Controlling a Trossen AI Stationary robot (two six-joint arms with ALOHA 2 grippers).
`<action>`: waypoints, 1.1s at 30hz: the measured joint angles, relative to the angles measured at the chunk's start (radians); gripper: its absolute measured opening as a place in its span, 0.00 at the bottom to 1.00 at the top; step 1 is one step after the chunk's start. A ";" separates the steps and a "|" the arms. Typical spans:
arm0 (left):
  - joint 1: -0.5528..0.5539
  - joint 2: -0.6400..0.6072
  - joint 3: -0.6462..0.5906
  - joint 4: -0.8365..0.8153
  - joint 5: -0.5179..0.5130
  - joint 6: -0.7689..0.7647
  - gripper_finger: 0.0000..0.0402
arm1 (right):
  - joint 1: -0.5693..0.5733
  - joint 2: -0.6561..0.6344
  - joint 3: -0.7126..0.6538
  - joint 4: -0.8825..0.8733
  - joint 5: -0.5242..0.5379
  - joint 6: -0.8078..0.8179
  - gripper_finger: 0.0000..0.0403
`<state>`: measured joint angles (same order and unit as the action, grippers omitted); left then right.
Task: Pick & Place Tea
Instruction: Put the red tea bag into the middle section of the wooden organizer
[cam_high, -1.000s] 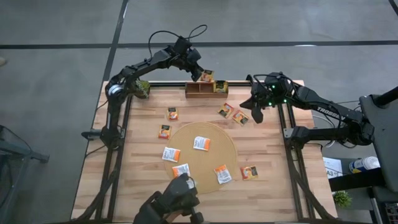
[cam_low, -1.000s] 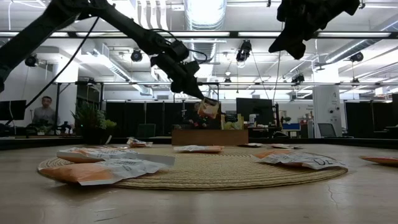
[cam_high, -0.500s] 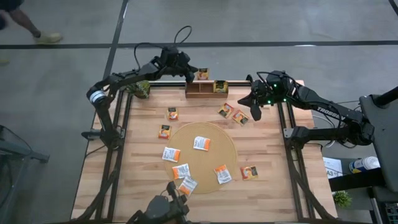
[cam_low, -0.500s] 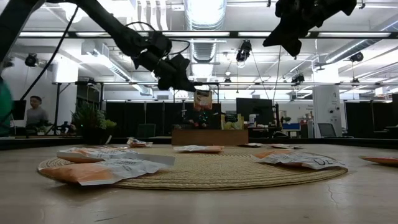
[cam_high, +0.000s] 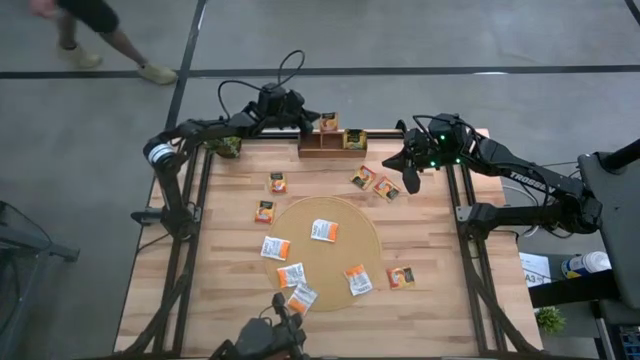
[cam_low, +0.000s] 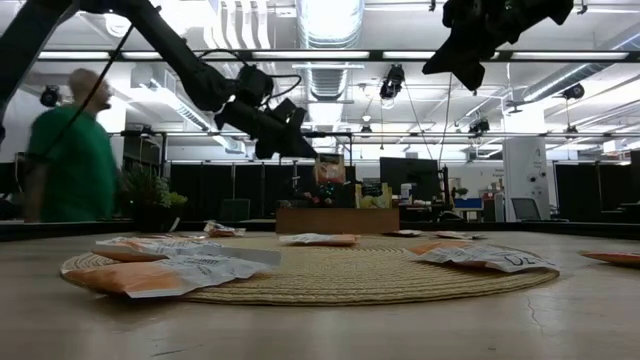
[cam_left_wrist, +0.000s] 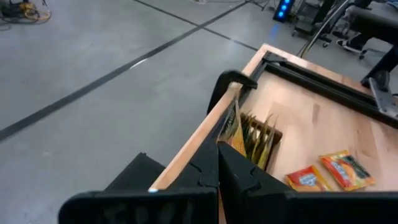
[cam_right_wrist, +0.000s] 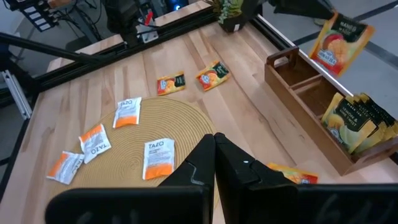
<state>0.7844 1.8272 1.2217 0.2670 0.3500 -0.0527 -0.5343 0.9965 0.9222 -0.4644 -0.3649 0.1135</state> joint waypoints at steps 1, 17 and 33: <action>-0.001 0.010 0.000 0.011 0.000 0.000 0.00 | 0.000 0.000 0.000 0.000 0.000 0.000 0.02; -0.008 0.106 0.001 0.075 0.012 -0.039 0.00 | 0.000 0.000 0.000 0.005 0.000 -0.008 0.02; -0.008 0.158 0.001 0.108 0.033 -0.028 0.00 | 0.000 0.000 0.000 0.007 0.000 -0.012 0.02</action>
<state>0.7769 1.9850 1.2224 0.3754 0.3832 -0.0807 -0.5343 0.9963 0.9222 -0.4576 -0.3649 0.1013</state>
